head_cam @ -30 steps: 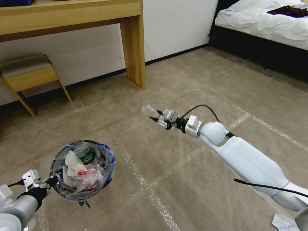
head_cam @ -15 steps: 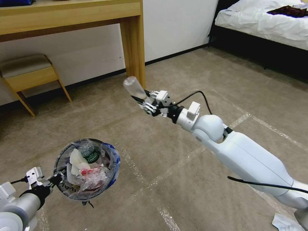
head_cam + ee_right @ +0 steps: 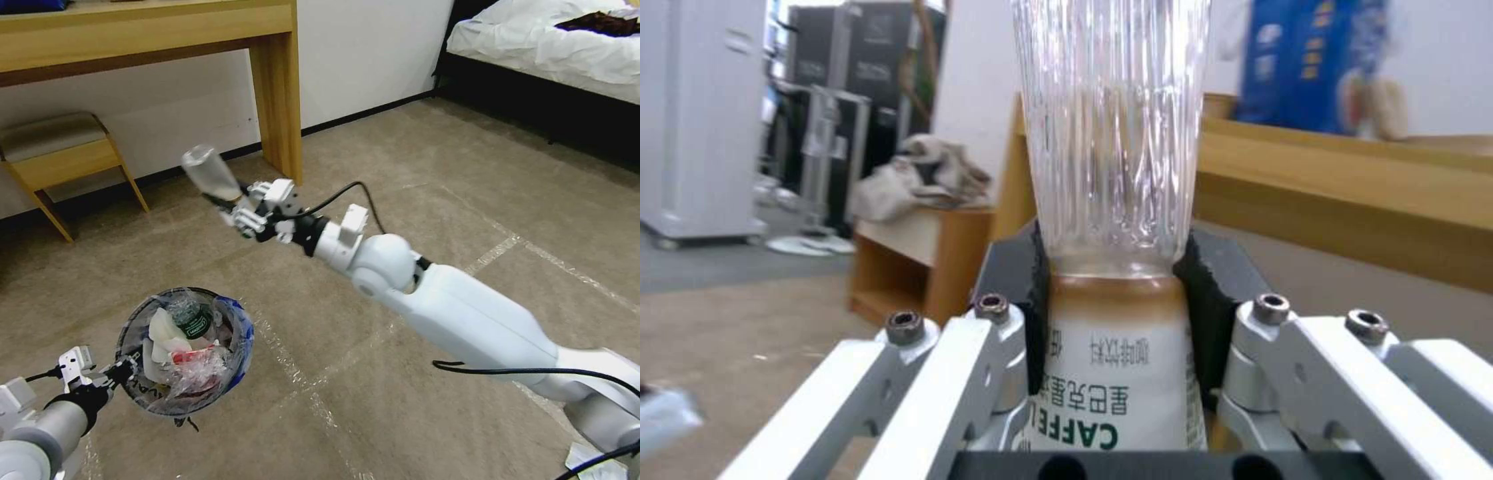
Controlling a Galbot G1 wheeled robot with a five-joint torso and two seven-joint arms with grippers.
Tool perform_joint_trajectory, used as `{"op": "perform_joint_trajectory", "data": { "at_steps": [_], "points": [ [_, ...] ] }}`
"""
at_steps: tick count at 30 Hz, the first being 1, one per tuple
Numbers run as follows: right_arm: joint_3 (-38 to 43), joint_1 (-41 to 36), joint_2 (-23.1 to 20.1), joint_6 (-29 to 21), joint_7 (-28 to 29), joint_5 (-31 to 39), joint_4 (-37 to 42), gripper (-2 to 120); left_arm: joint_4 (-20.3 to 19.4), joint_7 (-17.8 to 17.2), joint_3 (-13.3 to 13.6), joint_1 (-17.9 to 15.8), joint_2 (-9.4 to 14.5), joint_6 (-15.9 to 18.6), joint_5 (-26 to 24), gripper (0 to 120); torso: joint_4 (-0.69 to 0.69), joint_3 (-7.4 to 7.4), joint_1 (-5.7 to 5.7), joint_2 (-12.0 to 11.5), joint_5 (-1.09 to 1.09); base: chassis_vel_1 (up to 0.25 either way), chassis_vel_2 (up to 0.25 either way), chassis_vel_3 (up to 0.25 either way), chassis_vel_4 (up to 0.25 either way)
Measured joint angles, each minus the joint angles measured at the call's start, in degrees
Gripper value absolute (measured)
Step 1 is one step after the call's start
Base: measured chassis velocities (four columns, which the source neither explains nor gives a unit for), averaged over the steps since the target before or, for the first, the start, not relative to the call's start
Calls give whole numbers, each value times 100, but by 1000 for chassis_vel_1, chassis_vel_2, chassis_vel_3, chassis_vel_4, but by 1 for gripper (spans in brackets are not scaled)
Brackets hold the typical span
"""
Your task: Pick up the trash bin and place the garbage on the floor into it.
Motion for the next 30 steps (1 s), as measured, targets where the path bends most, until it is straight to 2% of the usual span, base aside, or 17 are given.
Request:
{"op": "perform_joint_trajectory", "data": {
  "at_steps": [5,15,30],
  "points": [
    [-393,-30,361,22,31,6,-137,28,21,-2,1,-20,14,3,-1,0,-1,0,0,0,0,0,0,0,0],
    [-790,-219,735,99,154,28,-281,28,64,-21,-16,-76,89,8,-64,0,-1,0,0,0,0,0,0,0,0],
    [-1133,-656,716,151,376,-90,-269,28,55,-35,-2,-84,67,12,-76,0,-1,-1,0,0,1,0,0,0,0]
  ]
}}
